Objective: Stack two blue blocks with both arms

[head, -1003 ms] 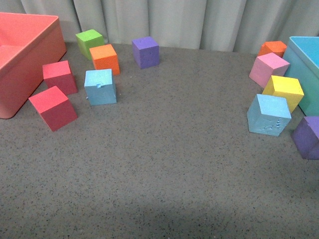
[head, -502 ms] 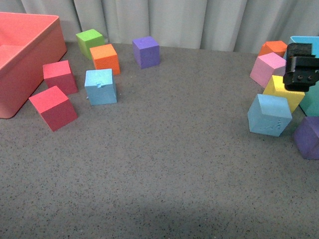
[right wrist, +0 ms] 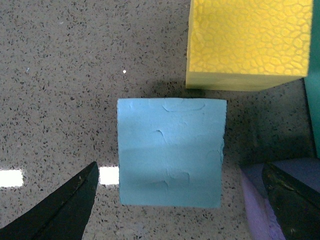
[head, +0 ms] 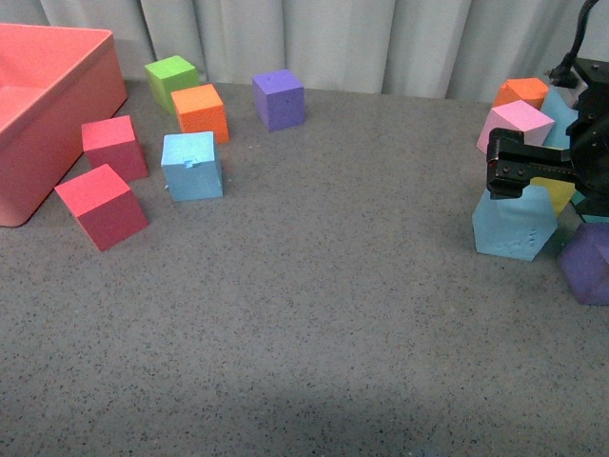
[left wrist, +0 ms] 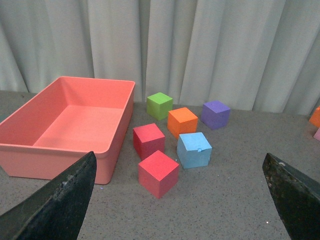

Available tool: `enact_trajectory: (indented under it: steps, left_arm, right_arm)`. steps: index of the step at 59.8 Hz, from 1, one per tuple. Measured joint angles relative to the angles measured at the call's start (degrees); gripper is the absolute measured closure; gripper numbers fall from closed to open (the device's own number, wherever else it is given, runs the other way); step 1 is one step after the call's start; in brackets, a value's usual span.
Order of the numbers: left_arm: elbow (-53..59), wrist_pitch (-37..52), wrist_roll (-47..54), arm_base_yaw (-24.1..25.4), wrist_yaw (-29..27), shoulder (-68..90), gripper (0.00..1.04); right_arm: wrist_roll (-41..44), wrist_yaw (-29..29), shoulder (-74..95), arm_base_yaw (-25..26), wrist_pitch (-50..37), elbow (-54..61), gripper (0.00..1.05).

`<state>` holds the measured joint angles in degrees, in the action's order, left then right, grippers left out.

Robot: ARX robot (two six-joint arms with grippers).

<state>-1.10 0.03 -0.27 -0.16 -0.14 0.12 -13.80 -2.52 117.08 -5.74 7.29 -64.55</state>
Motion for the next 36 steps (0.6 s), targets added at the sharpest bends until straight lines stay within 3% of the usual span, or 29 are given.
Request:
enact_trajectory:
  steps: [32,36]
  left_arm:
    - [0.0,0.0,0.0,0.0,0.0,0.0,0.07]
    - [0.0,0.0,0.0,0.0,0.0,0.0,0.07]
  right_arm:
    - [-1.4,1.2,9.0,-0.6,3.8,-8.9,0.10]
    - [-1.4,1.1,9.6,-0.7,4.6,-9.6,0.20]
